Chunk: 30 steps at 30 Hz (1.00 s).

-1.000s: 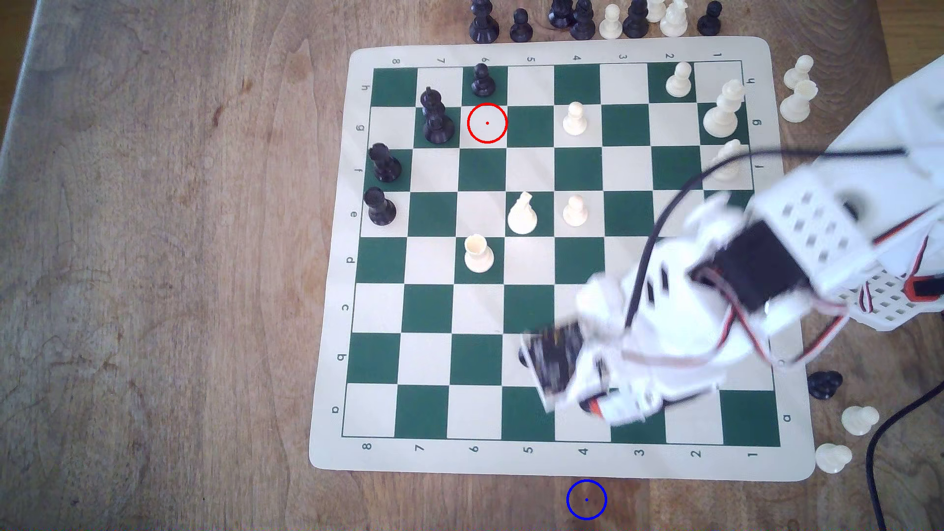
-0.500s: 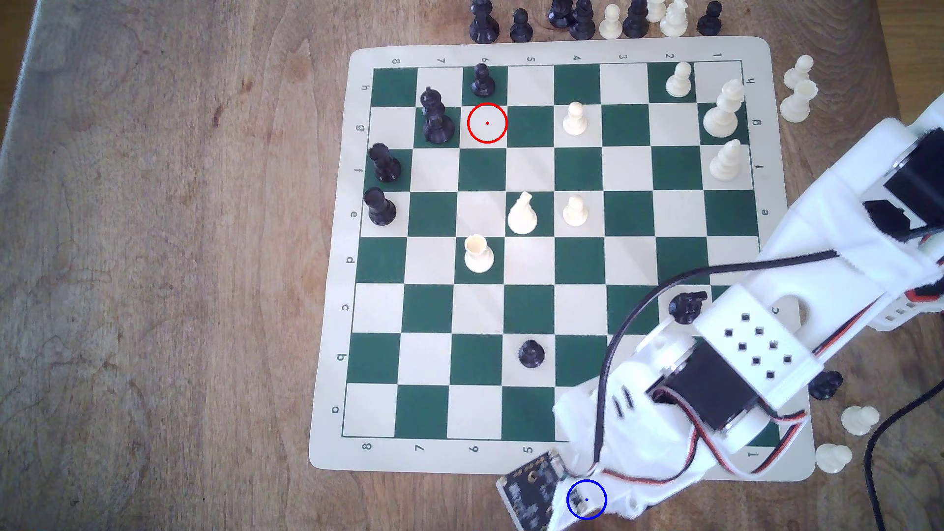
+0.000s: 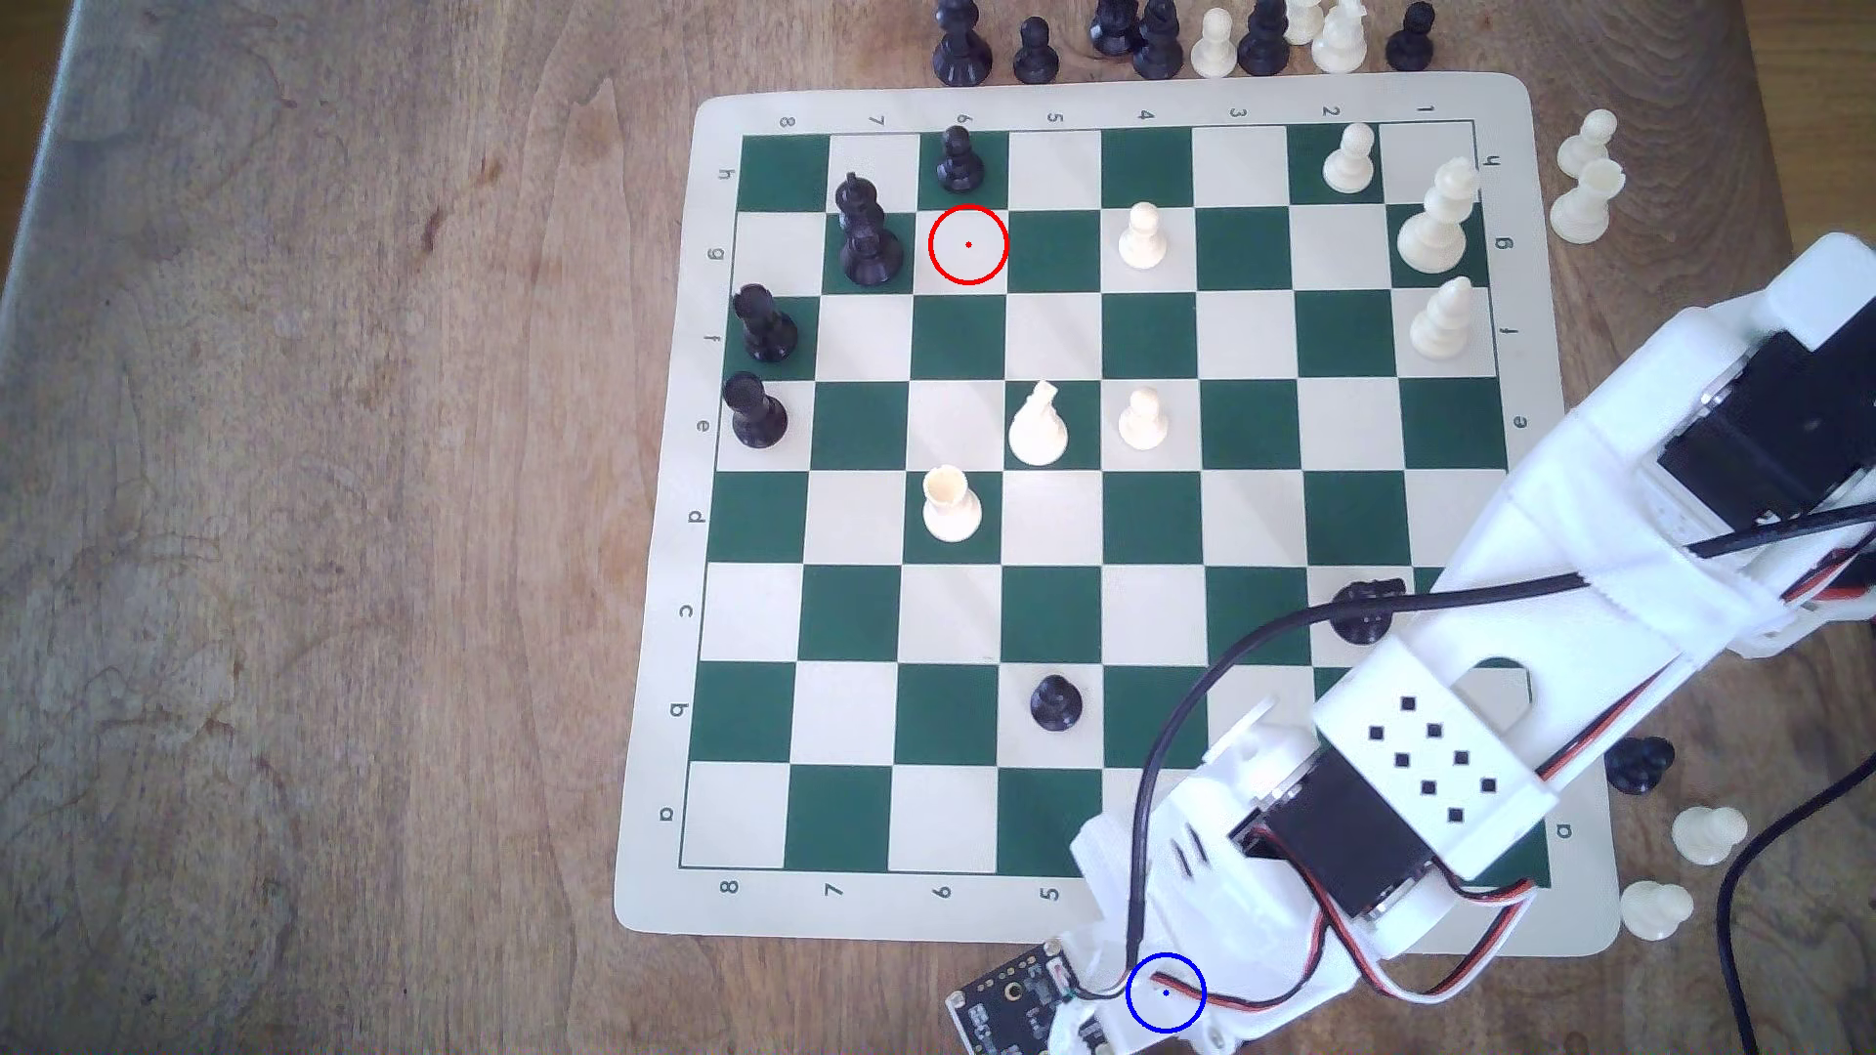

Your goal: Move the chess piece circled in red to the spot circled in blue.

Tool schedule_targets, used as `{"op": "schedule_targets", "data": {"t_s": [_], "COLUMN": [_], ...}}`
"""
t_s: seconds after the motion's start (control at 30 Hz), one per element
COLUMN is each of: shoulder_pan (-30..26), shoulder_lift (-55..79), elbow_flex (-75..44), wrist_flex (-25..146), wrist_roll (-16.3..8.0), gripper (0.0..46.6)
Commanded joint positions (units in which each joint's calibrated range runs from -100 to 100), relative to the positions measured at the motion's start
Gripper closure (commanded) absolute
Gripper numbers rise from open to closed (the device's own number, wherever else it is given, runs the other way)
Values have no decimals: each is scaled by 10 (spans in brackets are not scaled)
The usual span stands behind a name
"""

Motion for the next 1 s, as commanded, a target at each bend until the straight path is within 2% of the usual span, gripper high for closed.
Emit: {"op": "schedule_targets", "data": {"t_s": [0.0, 0.53, 0.67, 0.8, 0.97], "shoulder_pan": [0, -10, -7, -6, -3], "shoulder_lift": [-7, 31, 35, 30, 3], "elbow_flex": [-54, -86, -91, -91, -76], "wrist_flex": [-7, 2, 20, 27, 27], "wrist_roll": [-1, -15, -13, -12, -12], "gripper": [463, 464, 390, 378, 336]}}
